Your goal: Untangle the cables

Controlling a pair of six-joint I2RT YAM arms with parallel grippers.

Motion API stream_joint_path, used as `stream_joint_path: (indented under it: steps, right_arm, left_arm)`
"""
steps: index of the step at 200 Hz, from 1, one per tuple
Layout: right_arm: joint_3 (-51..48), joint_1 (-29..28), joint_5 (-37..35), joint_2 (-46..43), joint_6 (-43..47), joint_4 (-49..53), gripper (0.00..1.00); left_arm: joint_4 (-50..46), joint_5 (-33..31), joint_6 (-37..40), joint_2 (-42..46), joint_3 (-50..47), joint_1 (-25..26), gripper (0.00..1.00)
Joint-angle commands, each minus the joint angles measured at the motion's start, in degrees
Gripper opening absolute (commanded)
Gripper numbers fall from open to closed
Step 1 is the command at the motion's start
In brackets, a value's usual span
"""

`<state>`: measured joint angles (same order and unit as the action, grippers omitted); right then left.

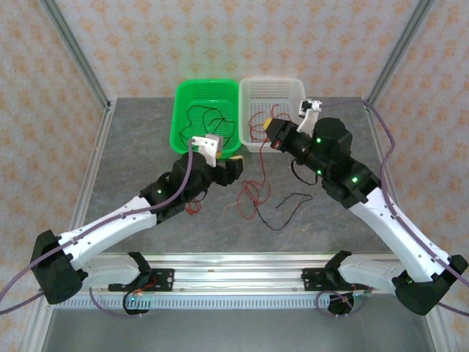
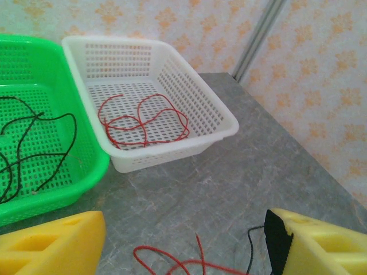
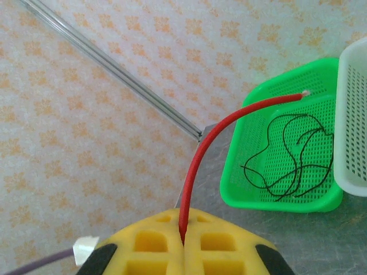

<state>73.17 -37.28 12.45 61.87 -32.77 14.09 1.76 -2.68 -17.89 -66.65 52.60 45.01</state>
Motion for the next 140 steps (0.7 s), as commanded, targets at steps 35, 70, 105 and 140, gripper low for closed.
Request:
stream_joint_path:
  steps: [35, 70, 105, 140]
  right_arm:
    - [1.8, 0.45, -2.94, -1.4, -1.22, -2.66, 0.0]
    - [0.84, 0.45, -6.46, -3.64, -3.52, -5.94, 0.0]
    - [5.39, 0.54, -9.59, -2.19, -1.69, -5.08, 0.0]
    - [12.95, 1.28, -12.78, 2.1, 3.0, -2.23, 0.0]
  left_arm:
    - [8.97, -4.34, 1.89, -0.91, -3.37, 4.42, 0.74]
    - [12.3, -5.88, 1.73, -3.11, -5.09, 7.16, 0.74]
    - [12.94, -7.2, 1.57, -4.25, -5.31, 8.6, 0.74]
    - [12.94, -8.34, 1.28, -2.88, -6.39, 9.16, 0.74]
